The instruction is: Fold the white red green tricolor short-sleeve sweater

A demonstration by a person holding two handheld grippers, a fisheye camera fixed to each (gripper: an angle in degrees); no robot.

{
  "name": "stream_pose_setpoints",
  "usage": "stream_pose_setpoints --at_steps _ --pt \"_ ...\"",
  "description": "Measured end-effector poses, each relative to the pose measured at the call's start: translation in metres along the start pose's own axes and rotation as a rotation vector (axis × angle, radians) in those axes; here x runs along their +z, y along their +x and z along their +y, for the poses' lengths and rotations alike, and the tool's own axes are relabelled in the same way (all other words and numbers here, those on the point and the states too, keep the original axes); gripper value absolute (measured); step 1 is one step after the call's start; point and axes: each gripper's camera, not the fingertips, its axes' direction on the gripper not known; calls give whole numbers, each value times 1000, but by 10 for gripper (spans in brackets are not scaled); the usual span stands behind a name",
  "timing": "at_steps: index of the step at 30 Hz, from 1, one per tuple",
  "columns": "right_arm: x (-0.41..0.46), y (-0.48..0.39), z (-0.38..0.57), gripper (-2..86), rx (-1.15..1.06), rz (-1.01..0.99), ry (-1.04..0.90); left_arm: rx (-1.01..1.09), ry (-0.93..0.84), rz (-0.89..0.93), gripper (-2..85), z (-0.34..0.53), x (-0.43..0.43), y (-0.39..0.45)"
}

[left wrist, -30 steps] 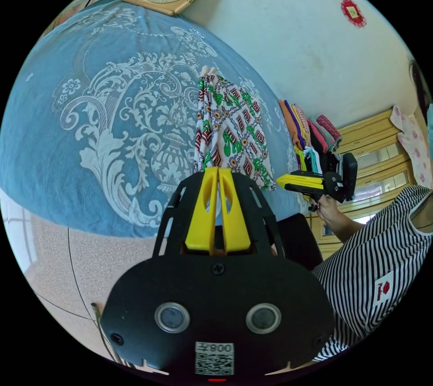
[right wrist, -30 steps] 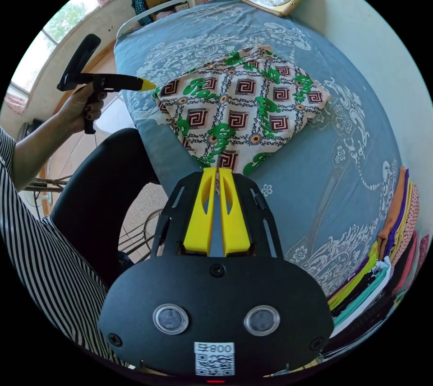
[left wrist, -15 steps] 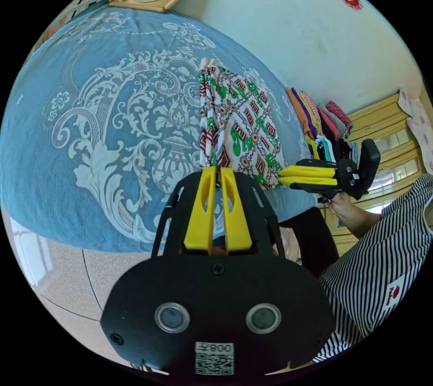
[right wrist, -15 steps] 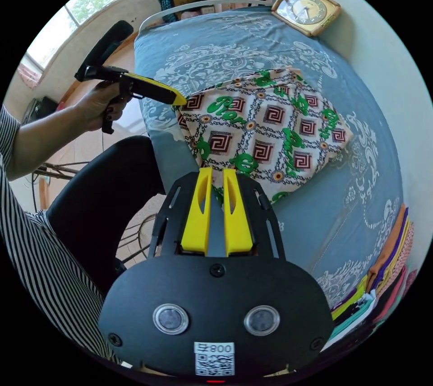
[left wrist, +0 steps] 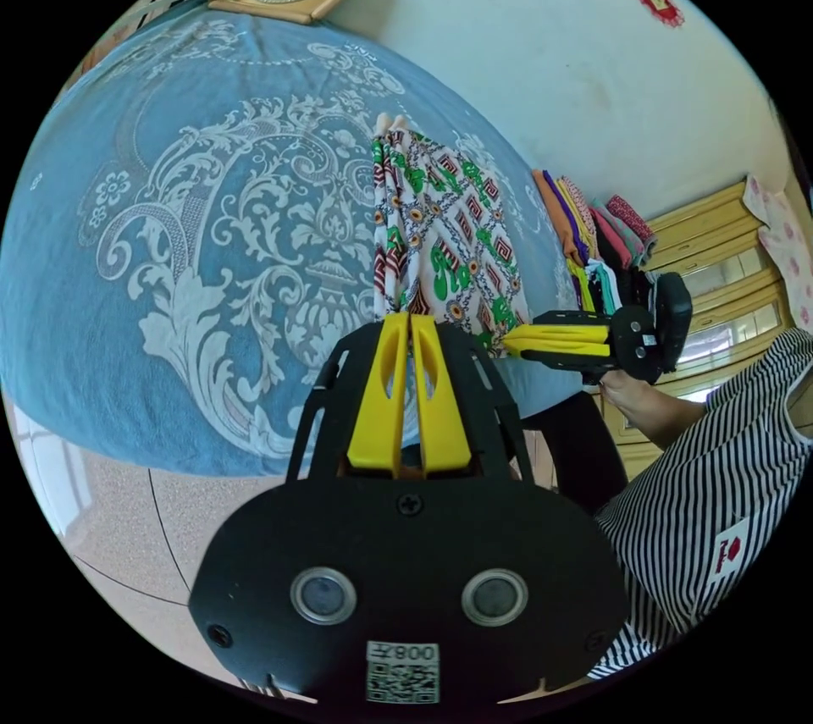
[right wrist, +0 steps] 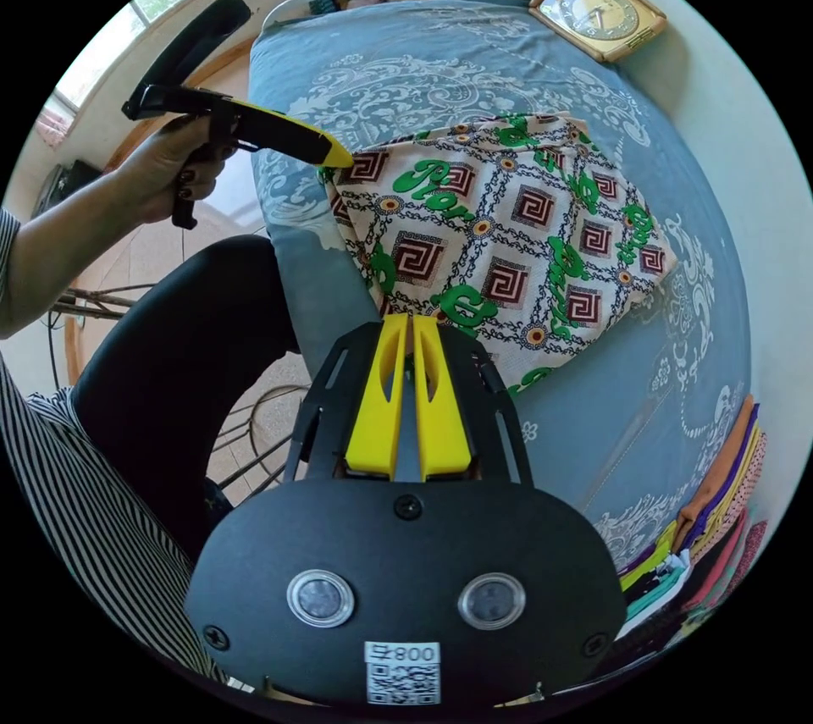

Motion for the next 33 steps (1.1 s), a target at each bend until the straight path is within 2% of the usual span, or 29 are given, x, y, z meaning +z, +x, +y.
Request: stream_pose_setpoints --at_steps 5,11,17,21,26,33 --pt "7 10 8 6 18 -53 44 -1 15 15 2 3 -6 14" --pt "74 20 13 5 17 -129 -58 -50 -19 6 3 4 9 25" --pt "117 35 27 7 42 -165 -43 -63 -16 1 7 3 15 44" --pt "147 59 43 14 109 -273 -33 -67 42 -22 19 3 10 63" --pt "176 94 88 24 255 -485 27 33 72 15 40 0 10 100" --pt "236 168 207 47 640 -713 115 379 -175 111 66 -19 77 190"
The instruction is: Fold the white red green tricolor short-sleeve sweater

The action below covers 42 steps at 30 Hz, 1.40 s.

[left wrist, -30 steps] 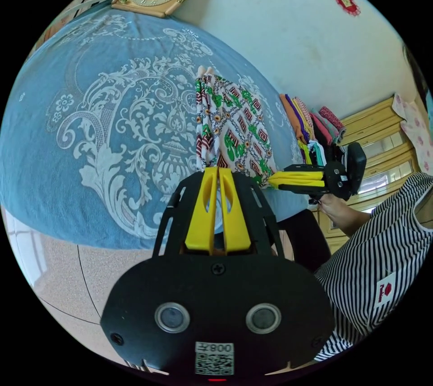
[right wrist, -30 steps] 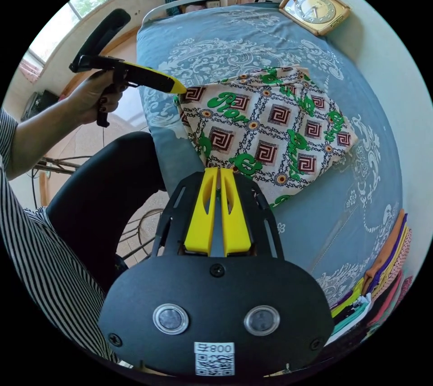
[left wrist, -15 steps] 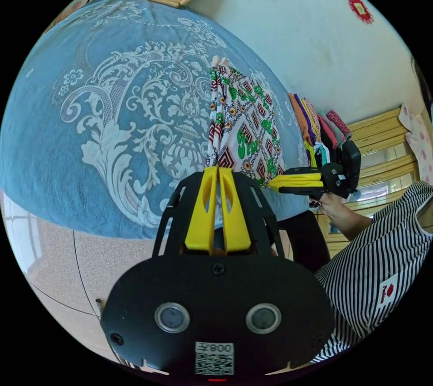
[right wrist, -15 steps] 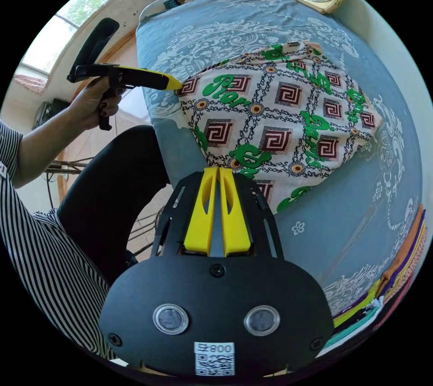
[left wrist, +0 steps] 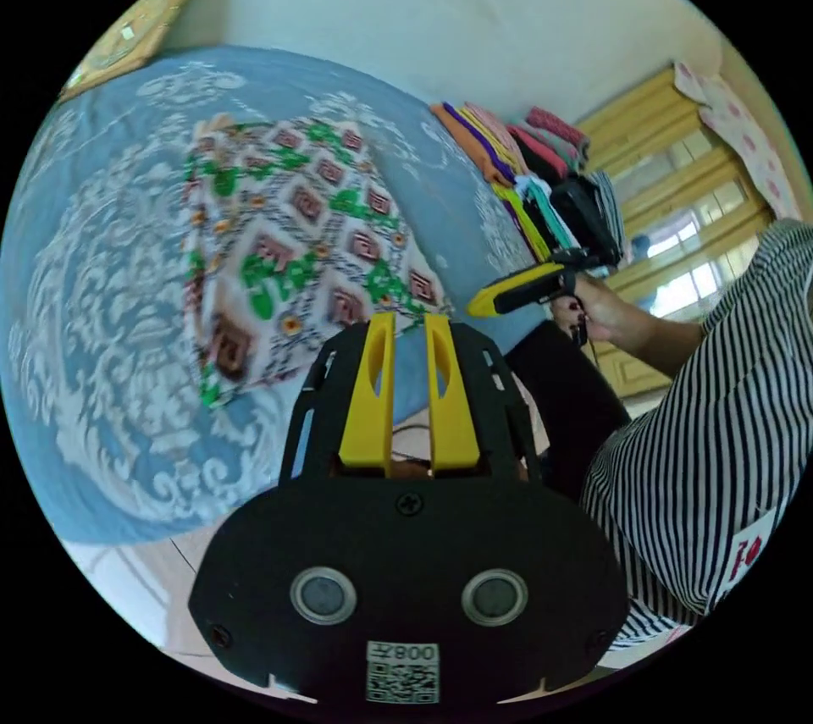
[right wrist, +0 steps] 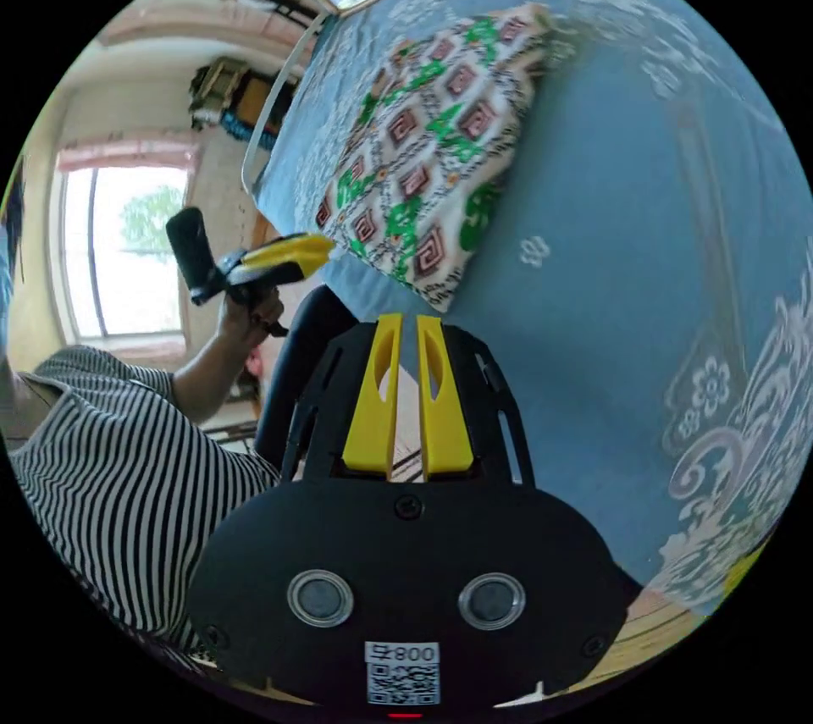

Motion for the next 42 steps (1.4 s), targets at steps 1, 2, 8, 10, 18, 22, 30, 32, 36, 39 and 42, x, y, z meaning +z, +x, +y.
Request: stream_pose_setpoints --at_steps 1,2,8,10,18,22,30,32,36,39,42 --pt "-1 12 3 51 19 -39 15 56 -41 -17 68 -9 12 12" --pt "-2 35 8 59 56 -114 51 82 -57 -31 69 -13 18 17" --pt "26 111 14 76 146 -255 89 250 -214 -187 59 -34 67 52" --pt "34 127 14 78 156 -273 92 273 -214 -266 31 -34 73 59" --pt "72 184 19 78 187 -346 84 250 -181 -243 9 -26 78 56" --pt "87 200 19 57 183 -352 62 219 -158 -215 11 -16 77 46" --pt "92 229 33 17 180 -456 96 -159 33 42 28 39 40 -20" --pt "90 230 36 15 170 -487 113 -283 89 119 34 61 33 -40" --pt "79 227 41 12 132 -536 147 -550 258 310 57 115 22 -80" --pt "69 222 41 11 103 -553 163 -714 338 474 77 146 29 -101" --pt "60 217 38 10 76 -550 170 -817 421 599 92 169 37 -113"
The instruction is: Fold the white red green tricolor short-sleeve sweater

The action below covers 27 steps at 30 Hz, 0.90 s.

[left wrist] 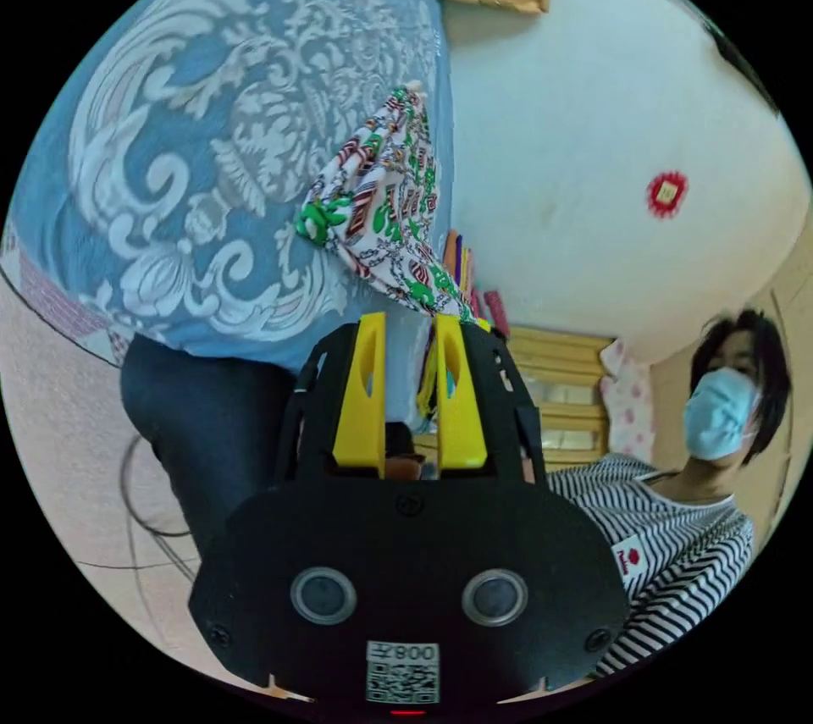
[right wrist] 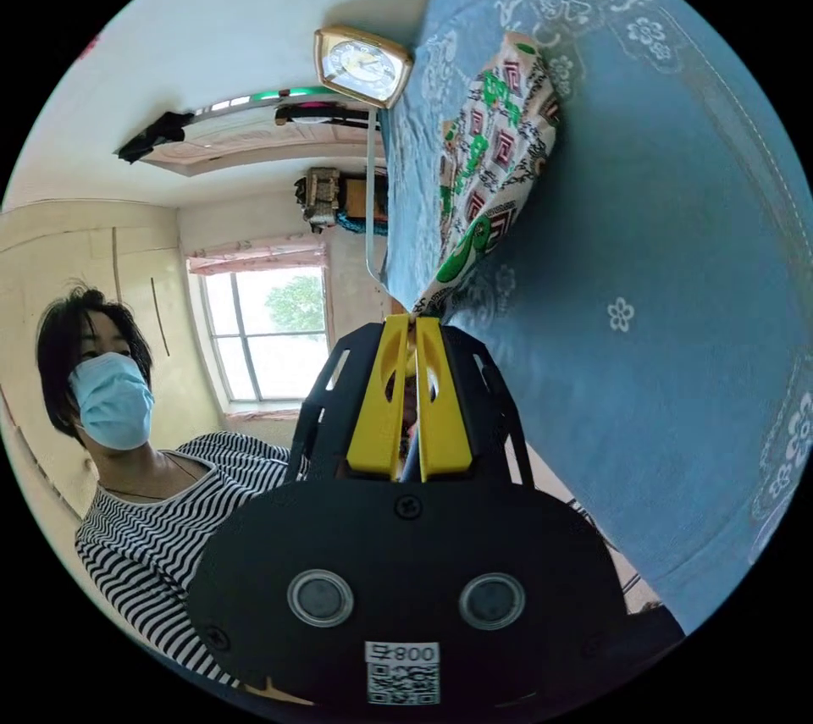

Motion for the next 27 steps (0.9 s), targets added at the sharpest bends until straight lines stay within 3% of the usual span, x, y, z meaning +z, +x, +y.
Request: stream_pose_setpoints --at_steps 4,13,27 --pt "-5 -13 -1 10 -39 -4 3 -112 95 99 102 8 -14 -24" --pt "-22 -29 6 10 -64 -16 7 -201 230 118 88 21 -45 -34" --pt "-82 -61 51 10 -37 -12 38 -88 266 62 22 43 -83 35"
